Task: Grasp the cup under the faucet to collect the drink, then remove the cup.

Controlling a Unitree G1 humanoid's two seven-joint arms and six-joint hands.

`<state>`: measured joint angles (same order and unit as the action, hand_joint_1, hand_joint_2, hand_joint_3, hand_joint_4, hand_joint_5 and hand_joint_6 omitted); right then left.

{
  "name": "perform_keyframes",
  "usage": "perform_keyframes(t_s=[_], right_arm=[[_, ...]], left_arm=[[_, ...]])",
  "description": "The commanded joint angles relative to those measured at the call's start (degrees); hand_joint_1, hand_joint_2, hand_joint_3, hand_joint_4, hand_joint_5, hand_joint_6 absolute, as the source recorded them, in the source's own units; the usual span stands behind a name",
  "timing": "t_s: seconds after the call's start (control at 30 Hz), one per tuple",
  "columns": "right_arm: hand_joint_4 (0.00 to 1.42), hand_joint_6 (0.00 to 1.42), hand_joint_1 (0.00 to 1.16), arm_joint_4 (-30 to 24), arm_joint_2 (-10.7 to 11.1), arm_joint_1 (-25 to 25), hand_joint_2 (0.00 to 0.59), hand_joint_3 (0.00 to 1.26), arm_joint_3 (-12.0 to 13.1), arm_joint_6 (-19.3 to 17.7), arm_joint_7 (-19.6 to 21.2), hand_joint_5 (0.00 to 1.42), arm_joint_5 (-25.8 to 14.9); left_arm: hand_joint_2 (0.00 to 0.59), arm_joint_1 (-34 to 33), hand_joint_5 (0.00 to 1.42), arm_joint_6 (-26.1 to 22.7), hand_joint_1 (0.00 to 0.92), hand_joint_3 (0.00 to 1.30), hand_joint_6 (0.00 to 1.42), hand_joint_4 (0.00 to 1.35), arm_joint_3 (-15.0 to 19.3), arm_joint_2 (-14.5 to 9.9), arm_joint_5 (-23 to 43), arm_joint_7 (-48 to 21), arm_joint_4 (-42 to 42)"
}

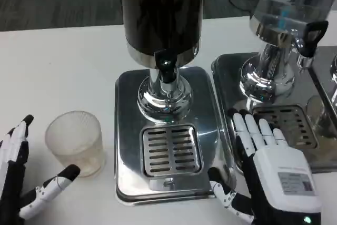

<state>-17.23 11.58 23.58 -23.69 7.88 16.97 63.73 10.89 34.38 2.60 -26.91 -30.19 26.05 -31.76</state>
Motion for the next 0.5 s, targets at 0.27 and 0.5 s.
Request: perform_keyframes(t_s=[0.27, 0.5], right_arm=[[0.00, 0.03, 0.52, 0.14, -0.61, 0.15, 0.363, 0.00, -0.84, 0.88, 0.73, 0.00, 0.39], [0.00, 0.03, 0.52, -0.09, -0.57, 0.30, 0.363, 0.00, -0.44, 1.04, 1.04, 0.00, -0.11]], left_arm=[[0.000, -10.53, 0.04, 6.09, 0.094, 0.00, 0.04, 0.00, -3.94, 0.66, 2.43, -0.10, -12.43], [0.000, -14.16, 0.10, 8.16, 0.124, 0.00, 0.11, 0.00, -6.75, 0.52, 2.74, -0.98, -17.17]])
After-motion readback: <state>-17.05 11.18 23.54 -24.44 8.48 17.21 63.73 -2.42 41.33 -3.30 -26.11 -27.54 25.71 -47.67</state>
